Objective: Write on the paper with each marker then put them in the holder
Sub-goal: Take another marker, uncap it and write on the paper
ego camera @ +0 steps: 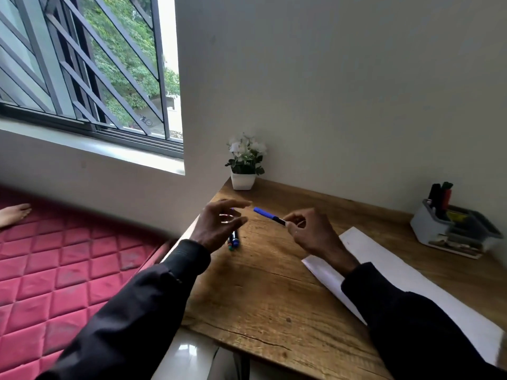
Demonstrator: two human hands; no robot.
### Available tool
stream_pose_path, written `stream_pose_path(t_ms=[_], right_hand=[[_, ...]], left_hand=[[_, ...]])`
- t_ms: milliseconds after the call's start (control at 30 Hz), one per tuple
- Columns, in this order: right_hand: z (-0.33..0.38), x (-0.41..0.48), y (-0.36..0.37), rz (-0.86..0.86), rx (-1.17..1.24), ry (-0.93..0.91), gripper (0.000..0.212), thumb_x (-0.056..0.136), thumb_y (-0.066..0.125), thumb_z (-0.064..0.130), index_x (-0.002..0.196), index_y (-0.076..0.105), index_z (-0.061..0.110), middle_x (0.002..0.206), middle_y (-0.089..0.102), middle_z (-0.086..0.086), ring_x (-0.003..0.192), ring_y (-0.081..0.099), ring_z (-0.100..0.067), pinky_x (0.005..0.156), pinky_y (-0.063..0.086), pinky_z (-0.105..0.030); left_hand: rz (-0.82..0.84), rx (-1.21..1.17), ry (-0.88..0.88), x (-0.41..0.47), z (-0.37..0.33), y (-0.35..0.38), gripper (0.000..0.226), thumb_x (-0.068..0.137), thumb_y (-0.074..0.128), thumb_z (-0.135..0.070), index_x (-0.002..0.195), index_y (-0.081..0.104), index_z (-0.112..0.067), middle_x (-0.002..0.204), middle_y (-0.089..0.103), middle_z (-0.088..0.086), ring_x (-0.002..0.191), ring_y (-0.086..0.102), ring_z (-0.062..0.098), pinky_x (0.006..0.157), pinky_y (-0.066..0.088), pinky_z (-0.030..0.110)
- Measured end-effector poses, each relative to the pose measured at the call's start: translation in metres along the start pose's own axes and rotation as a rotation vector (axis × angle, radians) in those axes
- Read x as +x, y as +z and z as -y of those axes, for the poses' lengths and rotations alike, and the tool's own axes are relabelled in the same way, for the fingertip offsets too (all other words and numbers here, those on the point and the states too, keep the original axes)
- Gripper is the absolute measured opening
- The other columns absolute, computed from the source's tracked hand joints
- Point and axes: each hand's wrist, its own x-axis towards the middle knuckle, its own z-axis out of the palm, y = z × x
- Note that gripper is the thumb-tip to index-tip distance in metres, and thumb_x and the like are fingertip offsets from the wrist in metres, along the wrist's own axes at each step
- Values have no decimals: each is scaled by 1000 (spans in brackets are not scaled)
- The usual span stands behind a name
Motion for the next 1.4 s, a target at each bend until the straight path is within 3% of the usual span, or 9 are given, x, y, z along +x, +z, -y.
stream_pose_path(t_ms=[200,267,367,433,600,733,900,1100,1400], right_hand=[[-13,-27,-53,-6,206,-8,14,94,70,17,105,80,19,90,77,4,81,69,-3,70,53,-17],[-19,-39,-66,-60,417,26,10,92,74,18,99,79,14,83,77,-2,67,65,-6,60,51,-19],[-26,-53,-78,-21,956,104,31,85,76,26,103,75,0,82,71,-14,69,62,-18,60,51,-27],[-28,-58,-79,9,1115,156,38,88,71,33,104,74,-1,78,67,-13,67,62,-20,59,49,-28],[-40,-57,-80,3,1009,140,35,103,54,24,106,72,-6,78,70,-19,64,63,-23,53,48,-25],[-57,-53,-96,204,993,56,34,106,44,15,119,67,-6,92,72,-23,75,69,-22,65,56,-25],[-76,-41,-114,398,909,-76,46,106,35,22,131,59,-8,114,69,-31,95,71,-30,79,58,-31],[-100,-34,-132,130,996,53,40,98,43,15,114,67,-12,96,73,-29,76,72,-32,64,57,-32],[-143,-10,-111,-136,660,183,17,95,62,-1,82,73,0,62,65,-16,46,55,-23,41,39,-24]], left_hand=[[120,120,179,11,-34,45,23,86,71,-15,108,74,-18,104,70,-7,92,64,-1,75,50,9],[134,159,249,14,-41,59,17,87,69,-16,104,74,-15,91,71,-7,83,64,0,69,50,13],[141,149,277,16,-51,76,12,89,66,-20,95,74,-14,78,69,-6,72,64,4,61,50,18],[183,126,307,15,-60,89,11,89,65,-20,94,73,-13,78,69,-6,72,65,6,63,53,20],[282,106,335,15,-83,109,12,92,61,-12,91,69,-20,76,65,-9,73,64,5,63,51,13],[344,140,287,20,-85,112,28,92,60,-8,77,63,-32,73,63,-11,69,62,-4,64,50,10],[392,93,214,31,-82,116,12,92,61,-13,87,71,-11,78,70,1,74,66,10,63,53,16],[380,34,136,47,-66,129,13,90,65,-19,90,74,-9,83,73,2,75,68,6,64,51,10],[416,77,63,71,-34,160,10,88,68,-22,95,75,-18,84,71,-6,74,64,-4,63,50,13]])
